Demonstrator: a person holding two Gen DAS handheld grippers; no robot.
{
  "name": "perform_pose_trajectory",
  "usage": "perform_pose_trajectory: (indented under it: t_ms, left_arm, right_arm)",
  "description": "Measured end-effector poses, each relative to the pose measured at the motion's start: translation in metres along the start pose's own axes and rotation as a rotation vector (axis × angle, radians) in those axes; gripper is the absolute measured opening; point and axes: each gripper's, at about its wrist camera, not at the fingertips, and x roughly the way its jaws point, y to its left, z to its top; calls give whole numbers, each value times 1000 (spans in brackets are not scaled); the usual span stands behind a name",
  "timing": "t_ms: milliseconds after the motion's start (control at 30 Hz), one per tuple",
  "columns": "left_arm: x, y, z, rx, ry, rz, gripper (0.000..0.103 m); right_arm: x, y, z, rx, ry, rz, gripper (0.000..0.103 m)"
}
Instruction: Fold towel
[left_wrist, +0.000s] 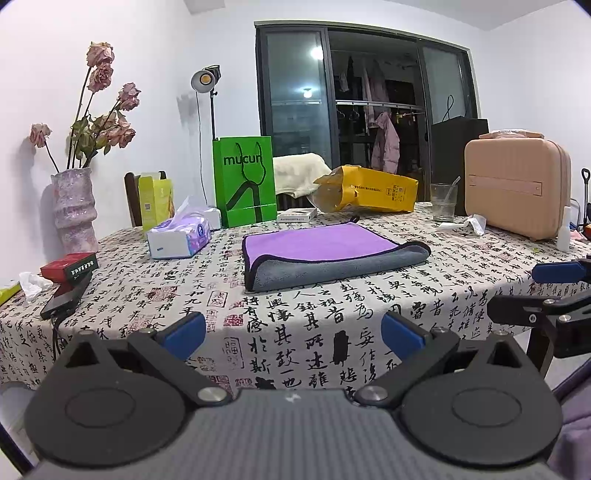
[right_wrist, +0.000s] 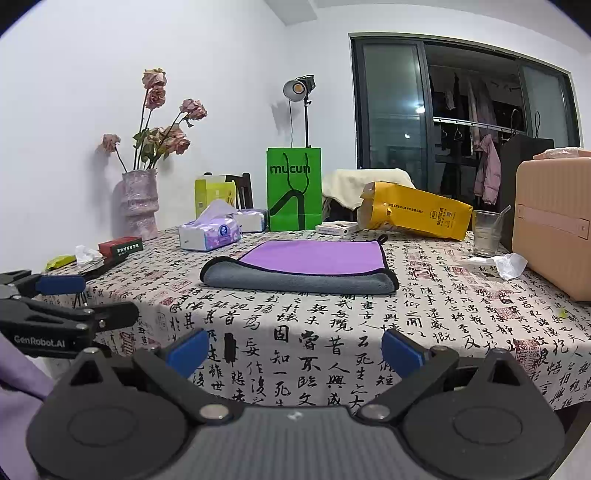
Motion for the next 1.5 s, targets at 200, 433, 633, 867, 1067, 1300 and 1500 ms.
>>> perform_pose_trajectory:
  t_ms: [200,433,633,867,1067,1300,1500]
  left_arm:
    - [0,1,0,1,-2,1,103]
    - [-1,2,0,3,-8,5,103]
    - [-1,2,1,5,-10,7,103]
    - [-1,2,1,5,-11,7,103]
    - [0,2,2,5,-7,3,103]
    - [0,1,1,5,-6,3,103]
    - [3,1,-1,5,3,-5,103]
  right_arm:
    - [2,1,-1,-2,-1,-1,100]
    - [-1,0,1,-1,-3,-3,100]
    - [-3,-2,3,-3,-6,-2,100]
    - [-3,-2,3,-3,-6,-3,100]
    - [-3,-2,3,-3,-5,-3,100]
    - [-3,-1,3,-2,-5,-4,100]
    - [-3,-2,4,0,-3,-3,100]
